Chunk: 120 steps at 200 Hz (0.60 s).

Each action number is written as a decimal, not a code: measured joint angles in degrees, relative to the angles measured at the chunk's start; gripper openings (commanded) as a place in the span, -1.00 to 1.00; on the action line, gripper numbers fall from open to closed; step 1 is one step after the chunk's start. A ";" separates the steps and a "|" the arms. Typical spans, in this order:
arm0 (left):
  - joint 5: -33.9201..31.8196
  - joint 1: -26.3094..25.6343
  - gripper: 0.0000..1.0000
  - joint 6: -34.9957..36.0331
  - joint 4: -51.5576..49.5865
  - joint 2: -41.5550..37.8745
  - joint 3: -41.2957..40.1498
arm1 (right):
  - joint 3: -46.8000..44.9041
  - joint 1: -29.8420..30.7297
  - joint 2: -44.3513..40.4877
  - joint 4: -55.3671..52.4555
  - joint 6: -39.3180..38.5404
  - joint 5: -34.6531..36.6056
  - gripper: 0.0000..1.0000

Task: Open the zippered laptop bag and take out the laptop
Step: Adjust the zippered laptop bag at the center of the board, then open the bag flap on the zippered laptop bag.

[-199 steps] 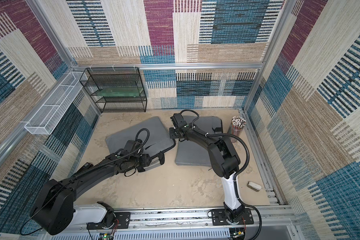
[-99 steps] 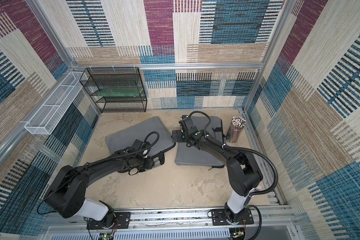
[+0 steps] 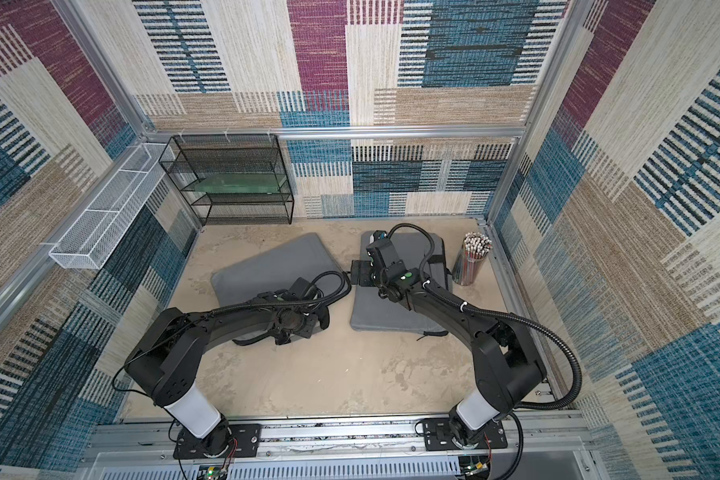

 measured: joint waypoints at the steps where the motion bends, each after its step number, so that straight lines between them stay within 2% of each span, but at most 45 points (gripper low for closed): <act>1: -0.13 -0.07 -0.03 0.00 -0.02 0.13 0.11 | 0.00 0.00 0.02 0.00 0.00 0.00 0.90; 17: -1.60 -0.74 -0.11 0.02 -0.22 1.33 1.27 | 0.00 0.02 0.37 0.00 0.39 -0.02 0.90; 90: -5.57 -1.38 -0.89 0.00 2.64 4.26 2.62 | -0.85 0.02 -0.04 0.07 1.22 1.14 0.90; 107: -6.91 -1.38 -1.00 -0.02 2.80 4.04 2.62 | -1.05 0.02 -0.07 0.37 1.51 1.31 0.90; 120: -7.04 -1.33 -1.00 -0.02 2.19 3.85 2.80 | -1.38 0.02 -0.07 0.61 1.75 1.29 0.90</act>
